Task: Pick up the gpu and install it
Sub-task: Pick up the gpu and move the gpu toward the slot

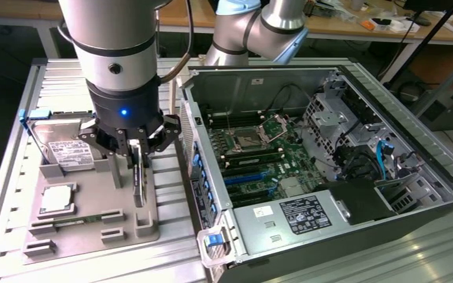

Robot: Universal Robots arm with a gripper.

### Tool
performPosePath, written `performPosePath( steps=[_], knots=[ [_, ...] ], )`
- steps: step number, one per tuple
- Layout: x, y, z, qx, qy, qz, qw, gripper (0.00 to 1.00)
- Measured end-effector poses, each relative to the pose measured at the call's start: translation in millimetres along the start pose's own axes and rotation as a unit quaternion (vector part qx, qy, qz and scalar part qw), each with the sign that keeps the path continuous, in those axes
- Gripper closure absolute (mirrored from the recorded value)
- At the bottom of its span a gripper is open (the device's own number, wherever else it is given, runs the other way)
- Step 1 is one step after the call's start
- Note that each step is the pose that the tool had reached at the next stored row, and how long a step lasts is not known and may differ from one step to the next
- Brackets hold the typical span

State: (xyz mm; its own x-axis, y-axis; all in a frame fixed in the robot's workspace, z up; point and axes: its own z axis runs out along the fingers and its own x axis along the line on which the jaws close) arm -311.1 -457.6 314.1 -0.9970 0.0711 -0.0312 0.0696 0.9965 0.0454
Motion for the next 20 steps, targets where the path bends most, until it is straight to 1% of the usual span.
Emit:
performPosePath(
  steps=[12,20],
  knots=[
    [-0.4,0.5,-11.6,0.0000,0.0001,0.000,1.0000,0.73],
    [-0.5,0.8,-17.6,0.0000,0.0000,0.000,1.0000,0.73]
  ],
)
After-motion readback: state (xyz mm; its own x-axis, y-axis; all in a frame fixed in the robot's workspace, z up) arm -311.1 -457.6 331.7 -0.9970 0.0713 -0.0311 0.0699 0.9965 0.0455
